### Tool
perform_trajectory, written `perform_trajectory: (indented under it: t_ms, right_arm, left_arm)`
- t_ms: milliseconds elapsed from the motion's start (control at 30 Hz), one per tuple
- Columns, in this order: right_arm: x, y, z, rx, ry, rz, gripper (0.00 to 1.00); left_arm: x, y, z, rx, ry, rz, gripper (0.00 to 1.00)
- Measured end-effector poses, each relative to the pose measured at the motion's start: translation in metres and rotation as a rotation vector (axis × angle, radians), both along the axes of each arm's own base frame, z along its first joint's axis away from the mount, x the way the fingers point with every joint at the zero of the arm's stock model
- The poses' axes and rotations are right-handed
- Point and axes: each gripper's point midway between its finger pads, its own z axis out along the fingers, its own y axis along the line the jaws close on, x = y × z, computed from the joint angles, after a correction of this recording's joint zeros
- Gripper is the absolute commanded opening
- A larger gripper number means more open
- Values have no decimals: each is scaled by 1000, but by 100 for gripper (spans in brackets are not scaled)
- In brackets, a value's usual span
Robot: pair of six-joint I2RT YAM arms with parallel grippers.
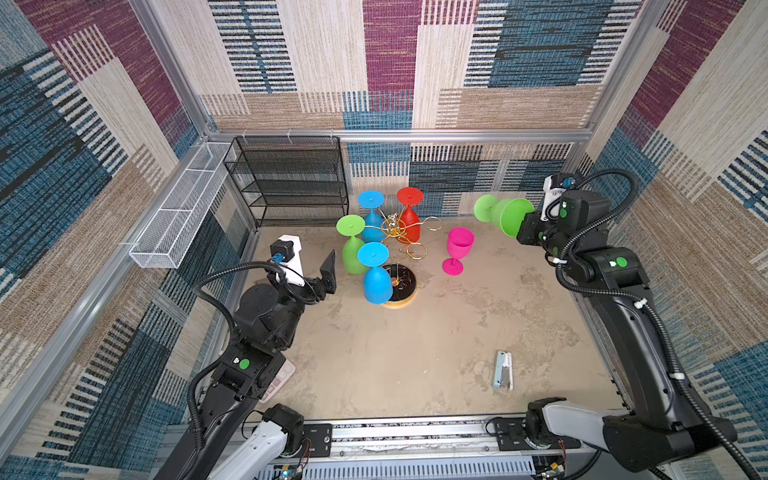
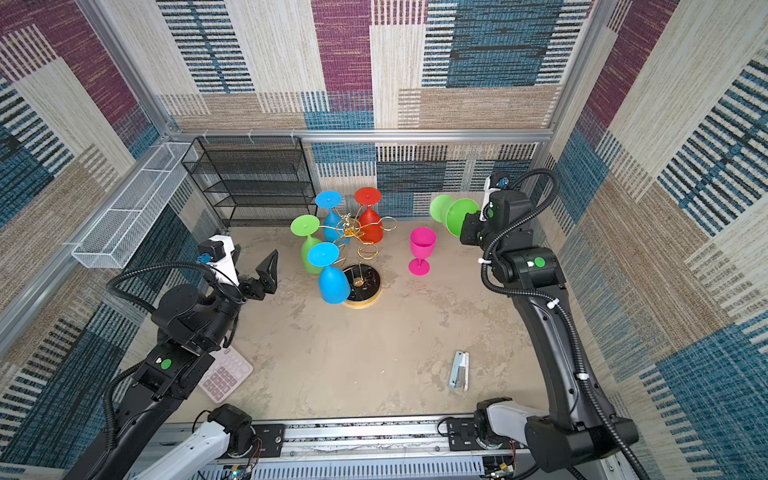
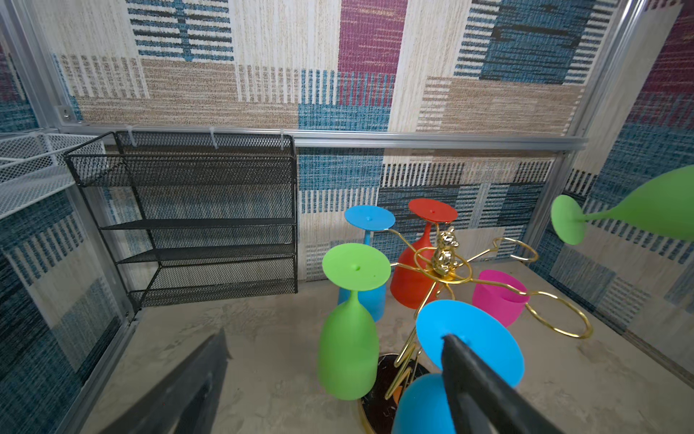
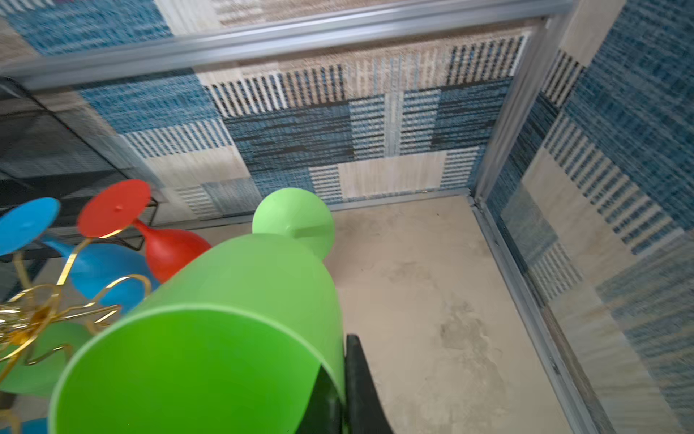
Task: Take the wine glass off the wine glass rack
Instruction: 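Lower the green glass onto the table beside the magenta glass with the right gripper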
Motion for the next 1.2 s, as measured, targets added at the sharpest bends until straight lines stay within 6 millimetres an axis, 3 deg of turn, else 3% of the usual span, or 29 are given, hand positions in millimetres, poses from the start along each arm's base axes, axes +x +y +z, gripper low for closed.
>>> perform_trajectory:
  t_ms: [200,367,633,867,1200]
  right_arm:
    - [15,-35,-28,-84,116,-104,0]
    - [33,-46,-73,-128,259,-124,0]
    - [66,-41,-144,-145,461,-62,0]
    - [90,-35,-179,-140,545,-26,0]
    - [100,-33,-219,-138,652,-6,0]
  left_arm:
    - [1,18,-11,42,38,84,90]
    - [-5,28,-22,65,39,121,90]
    - [-10,37,-30,79,44,155,90]
    - [-12,42,-33,83,47,178,90]
    - [-11,45,-35,86,53,188,90]
